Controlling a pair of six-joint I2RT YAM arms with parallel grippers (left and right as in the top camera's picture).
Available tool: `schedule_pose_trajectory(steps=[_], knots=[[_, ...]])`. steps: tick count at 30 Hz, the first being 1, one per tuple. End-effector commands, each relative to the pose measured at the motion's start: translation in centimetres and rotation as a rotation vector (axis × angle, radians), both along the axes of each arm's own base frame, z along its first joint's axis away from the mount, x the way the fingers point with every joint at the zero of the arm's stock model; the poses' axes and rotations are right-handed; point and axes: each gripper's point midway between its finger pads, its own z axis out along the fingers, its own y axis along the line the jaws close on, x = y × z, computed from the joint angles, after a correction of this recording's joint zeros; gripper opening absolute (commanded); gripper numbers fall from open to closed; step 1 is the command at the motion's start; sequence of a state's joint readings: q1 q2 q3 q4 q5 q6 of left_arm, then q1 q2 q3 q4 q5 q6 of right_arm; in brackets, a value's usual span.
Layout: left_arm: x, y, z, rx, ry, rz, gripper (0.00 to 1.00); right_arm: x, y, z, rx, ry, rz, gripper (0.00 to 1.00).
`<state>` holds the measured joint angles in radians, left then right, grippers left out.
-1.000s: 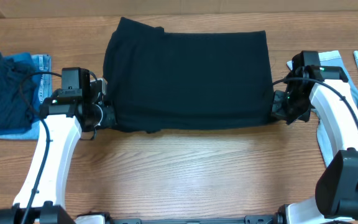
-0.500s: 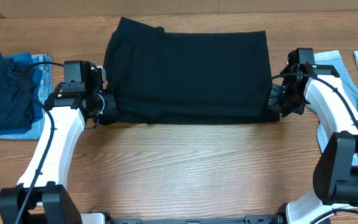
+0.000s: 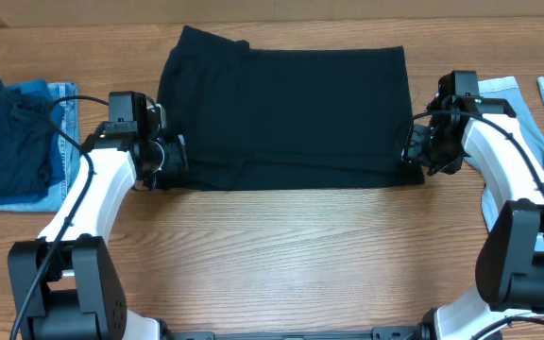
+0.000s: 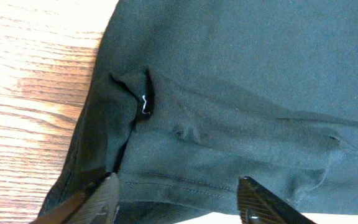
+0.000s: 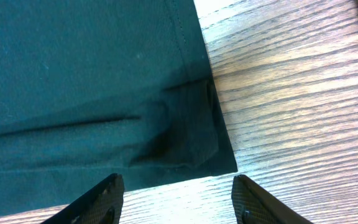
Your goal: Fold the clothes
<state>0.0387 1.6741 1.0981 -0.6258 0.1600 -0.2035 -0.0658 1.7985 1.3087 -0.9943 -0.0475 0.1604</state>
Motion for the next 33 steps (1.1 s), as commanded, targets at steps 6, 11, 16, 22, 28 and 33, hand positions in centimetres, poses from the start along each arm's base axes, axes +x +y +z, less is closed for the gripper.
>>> schedule_pose_trajectory(steps=[6,11,16,22,28,33], knots=[[-0.2,-1.1,1.0,-0.042,0.001,-0.023,0.66,-0.4,-0.2,-0.3,0.000,0.016,-0.010,0.59],[-4.6,-2.2,0.2,-0.082,0.173,-0.050,0.62,-1.4,-0.2,-1.1,0.002,0.047,-0.010,0.59],[-5.3,-1.1,-1.2,0.004,0.184,-0.080,0.61,-1.6,-0.2,-1.2,0.002,0.055,-0.010,0.59],[-4.0,-1.9,-1.4,-0.033,0.121,-0.096,0.63,-1.9,-0.1,-1.2,0.003,0.066,-0.006,0.59],[-2.3,-0.9,-1.2,0.023,0.055,-0.079,0.65,-2.2,-0.1,-1.2,0.004,0.080,-0.006,0.60],[-2.0,0.3,-1.3,0.089,0.048,-0.055,0.65,-2.3,-0.1,-1.2,0.005,0.084,-0.006,0.60]])
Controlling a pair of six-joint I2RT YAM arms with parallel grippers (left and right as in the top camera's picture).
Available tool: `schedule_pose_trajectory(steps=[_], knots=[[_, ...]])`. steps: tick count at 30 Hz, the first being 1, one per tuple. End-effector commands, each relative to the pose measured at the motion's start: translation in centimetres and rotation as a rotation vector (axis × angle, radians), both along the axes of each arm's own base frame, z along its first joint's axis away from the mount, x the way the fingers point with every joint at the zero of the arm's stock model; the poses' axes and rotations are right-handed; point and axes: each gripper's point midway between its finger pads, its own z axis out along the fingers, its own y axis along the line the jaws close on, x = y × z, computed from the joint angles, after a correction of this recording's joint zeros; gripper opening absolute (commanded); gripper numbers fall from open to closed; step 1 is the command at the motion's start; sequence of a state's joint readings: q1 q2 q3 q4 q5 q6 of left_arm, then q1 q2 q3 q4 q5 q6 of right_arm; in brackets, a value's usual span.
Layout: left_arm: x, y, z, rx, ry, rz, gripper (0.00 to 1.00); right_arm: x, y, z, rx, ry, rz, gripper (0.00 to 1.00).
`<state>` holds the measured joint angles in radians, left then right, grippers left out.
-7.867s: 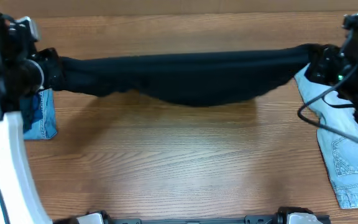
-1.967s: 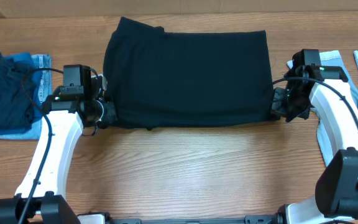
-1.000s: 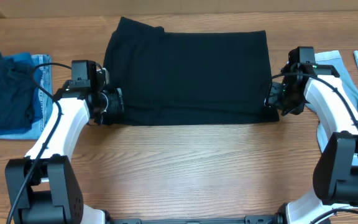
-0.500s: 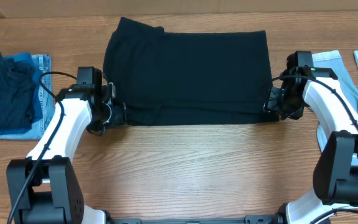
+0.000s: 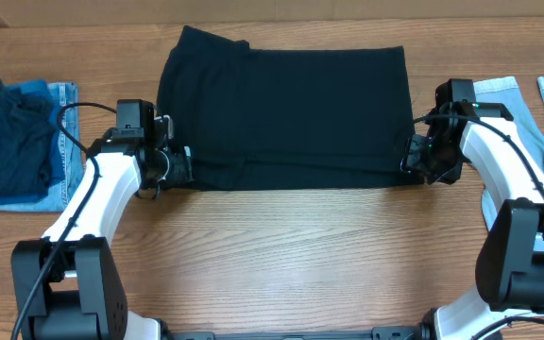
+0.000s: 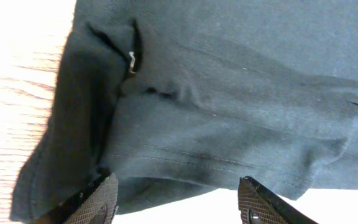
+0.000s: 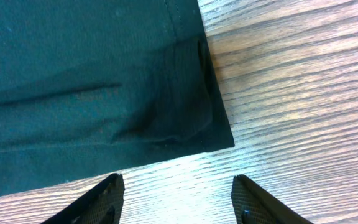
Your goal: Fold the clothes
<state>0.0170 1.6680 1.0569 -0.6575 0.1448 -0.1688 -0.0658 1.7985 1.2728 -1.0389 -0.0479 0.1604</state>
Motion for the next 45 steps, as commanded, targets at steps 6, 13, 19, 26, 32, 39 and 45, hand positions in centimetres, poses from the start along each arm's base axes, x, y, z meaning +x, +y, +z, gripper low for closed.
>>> schedule_pose_trajectory(steps=[6,13,19,26,32,39,45], knots=[[0.0,1.5,-0.2,0.094,-0.003,0.023,0.65,-0.1,-0.2,-0.1,-0.001,0.004,-0.006,0.60],[0.6,0.6,-0.7,0.038,-0.012,0.012,0.62,-0.1,-0.2,-0.1,-0.002,0.004,-0.006,0.60],[-0.9,-0.1,-5.1,-0.005,0.134,0.022,0.59,-0.3,-0.2,-0.1,-0.001,0.010,-0.006,0.60],[-0.5,-1.1,-5.7,-0.063,0.134,0.011,0.53,-0.3,-0.2,-0.1,-0.002,0.011,-0.006,0.60],[0.4,-1.2,-3.7,-0.070,0.073,0.007,0.34,-0.3,-0.2,-0.1,-0.001,0.012,-0.006,0.60],[1.5,-0.3,0.5,-0.016,-0.048,0.018,0.51,-0.3,-0.2,-0.1,-0.001,0.012,-0.006,0.60],[1.0,0.2,0.4,0.008,-0.029,0.026,0.52,-0.5,-0.2,-0.2,-0.001,0.019,-0.006,0.60]])
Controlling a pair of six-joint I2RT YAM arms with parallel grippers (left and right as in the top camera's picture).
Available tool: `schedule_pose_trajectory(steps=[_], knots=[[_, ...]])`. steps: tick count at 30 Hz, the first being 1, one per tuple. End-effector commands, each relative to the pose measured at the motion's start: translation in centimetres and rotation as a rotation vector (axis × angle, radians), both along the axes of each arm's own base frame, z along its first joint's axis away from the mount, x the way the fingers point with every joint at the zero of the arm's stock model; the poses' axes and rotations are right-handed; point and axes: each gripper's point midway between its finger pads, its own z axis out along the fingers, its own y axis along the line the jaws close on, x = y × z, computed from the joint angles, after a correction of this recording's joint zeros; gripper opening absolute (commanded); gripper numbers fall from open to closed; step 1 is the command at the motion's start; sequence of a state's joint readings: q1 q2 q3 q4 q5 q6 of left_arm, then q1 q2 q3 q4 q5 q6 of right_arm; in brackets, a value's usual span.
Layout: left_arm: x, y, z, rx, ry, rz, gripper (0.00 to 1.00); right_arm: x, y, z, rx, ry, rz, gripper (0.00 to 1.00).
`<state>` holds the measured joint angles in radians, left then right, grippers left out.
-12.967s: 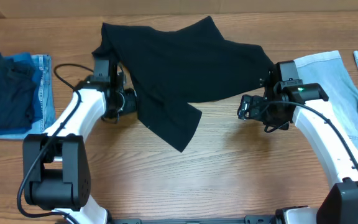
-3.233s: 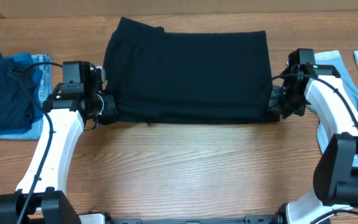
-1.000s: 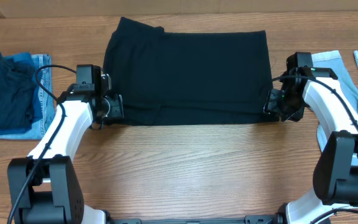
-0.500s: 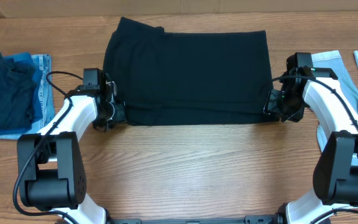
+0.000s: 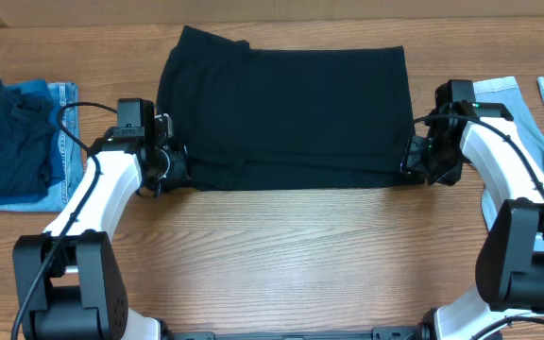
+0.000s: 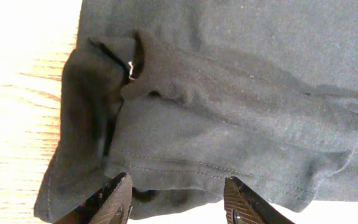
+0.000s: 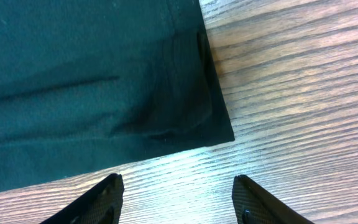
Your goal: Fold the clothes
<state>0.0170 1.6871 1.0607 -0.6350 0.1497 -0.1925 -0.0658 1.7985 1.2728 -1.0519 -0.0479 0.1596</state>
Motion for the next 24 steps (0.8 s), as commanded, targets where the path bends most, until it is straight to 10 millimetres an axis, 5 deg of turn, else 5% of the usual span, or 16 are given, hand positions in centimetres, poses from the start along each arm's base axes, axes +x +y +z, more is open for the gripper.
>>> schedule_pose_trajectory(steps=[1,11,24], knots=[[0.4,0.3,0.7,0.022,-0.024,0.006,0.52,-0.2,-0.2,-0.1,-0.002,0.006,-0.007,0.60],[0.2,2.2,0.3,0.124,-0.005,0.053,0.55,-0.2,-0.2,-0.1,-0.002,0.006,-0.007,0.61],[0.7,1.1,-3.3,0.063,0.049,0.030,0.55,-0.1,-0.2,-0.1,-0.002,0.005,-0.007,0.60]])
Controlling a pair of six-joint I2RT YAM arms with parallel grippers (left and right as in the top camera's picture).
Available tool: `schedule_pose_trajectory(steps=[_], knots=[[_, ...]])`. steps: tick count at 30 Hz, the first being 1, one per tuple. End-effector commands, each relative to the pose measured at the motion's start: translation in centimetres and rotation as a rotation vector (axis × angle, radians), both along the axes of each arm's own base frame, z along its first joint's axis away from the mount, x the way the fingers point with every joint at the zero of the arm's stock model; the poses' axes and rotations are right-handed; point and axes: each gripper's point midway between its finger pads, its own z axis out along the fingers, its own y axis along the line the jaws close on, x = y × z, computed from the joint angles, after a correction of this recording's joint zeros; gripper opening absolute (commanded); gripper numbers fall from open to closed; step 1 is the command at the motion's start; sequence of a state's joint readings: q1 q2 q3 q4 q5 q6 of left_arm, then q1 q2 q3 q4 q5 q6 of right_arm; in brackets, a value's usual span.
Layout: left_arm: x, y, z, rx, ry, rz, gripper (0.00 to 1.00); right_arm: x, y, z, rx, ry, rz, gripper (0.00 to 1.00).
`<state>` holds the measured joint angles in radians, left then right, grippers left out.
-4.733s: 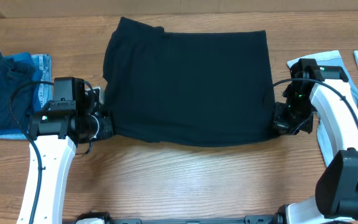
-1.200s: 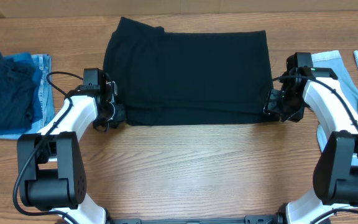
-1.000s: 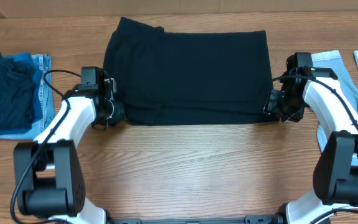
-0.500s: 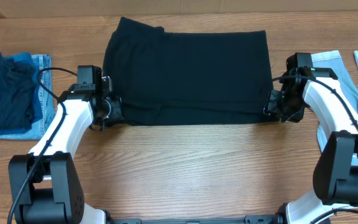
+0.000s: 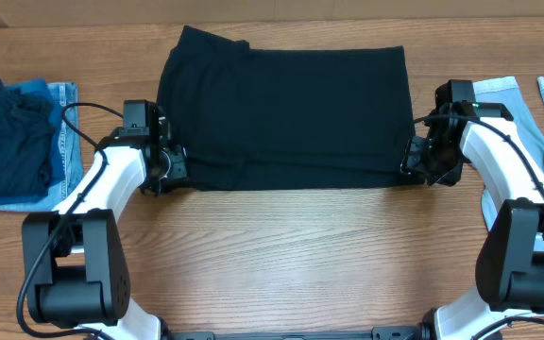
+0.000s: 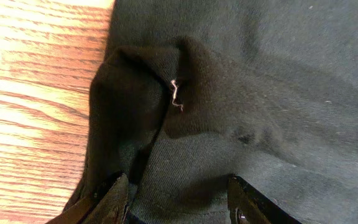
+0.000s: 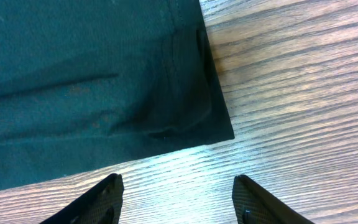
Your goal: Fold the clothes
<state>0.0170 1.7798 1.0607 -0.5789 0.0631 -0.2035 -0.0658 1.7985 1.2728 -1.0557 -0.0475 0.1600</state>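
Note:
A black garment lies flat in the middle of the table, folded into a wide rectangle. My left gripper is at its near left corner. In the left wrist view that gripper is open, both fingers over the bunched black cloth, where a small white thread shows. My right gripper is at the near right corner. Seen from the right wrist, it is open over bare wood just short of the corner of the cloth.
A dark blue garment lies on folded denim at the far left. Light blue clothes lie at the far right, behind the right arm. The wooden table runs along the front.
My left gripper has shifted farther onto the cloth's bunched corner; the table edge below the hem no longer shows between its fingers. The right gripper has not moved.
Both grippers stood open at the garment's near corners. Then the left one had moved a little to the right along the hem and the right one stood with its fingers over wood. The left jaws then narrowed slightly, and now sit over the bunched corner.

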Motion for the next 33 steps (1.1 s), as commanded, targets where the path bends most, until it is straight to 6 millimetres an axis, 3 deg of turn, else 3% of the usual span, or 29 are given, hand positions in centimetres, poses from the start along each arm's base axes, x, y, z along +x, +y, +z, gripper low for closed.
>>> schedule_pose_trajectory(steps=[1,6,14,20,33], knots=[[0.1,-0.4,-0.4,-0.017,0.009,-0.005,0.55,-0.1,-0.2,-0.1,-0.002,0.002,-0.006,0.60],[0.2,-1.3,-0.3,-0.067,0.005,-0.018,0.49,-0.1,-0.2,-0.1,-0.002,0.002,-0.006,0.60],[0.3,-1.3,-0.2,-0.067,0.002,-0.018,0.21,-0.1,-0.2,-0.1,-0.002,0.002,-0.006,0.60],[0.2,-1.2,0.0,-0.066,0.008,-0.018,0.26,-0.1,-0.2,-0.1,-0.001,0.002,-0.007,0.60],[1.6,-1.1,1.7,-0.058,-0.018,-0.017,0.28,-0.1,-0.2,-0.1,-0.001,0.002,-0.007,0.61]])
